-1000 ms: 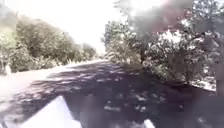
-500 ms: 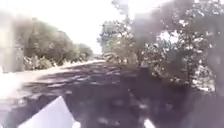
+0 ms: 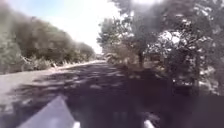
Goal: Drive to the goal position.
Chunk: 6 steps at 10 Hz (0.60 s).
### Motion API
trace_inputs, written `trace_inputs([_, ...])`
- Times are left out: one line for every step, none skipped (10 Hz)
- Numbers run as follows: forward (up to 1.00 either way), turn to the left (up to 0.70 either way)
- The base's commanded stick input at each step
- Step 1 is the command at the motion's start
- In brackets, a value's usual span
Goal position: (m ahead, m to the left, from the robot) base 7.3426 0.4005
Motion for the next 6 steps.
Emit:
trace_inputs([0.50, 0.00])
trace_inputs([0.50, 0.00])
trace_inputs([0.50, 0.00])
trace_inputs([0.50, 0.00])
trace_inputs([0.50, 0.00])
trace_inputs([0.50, 0.00])
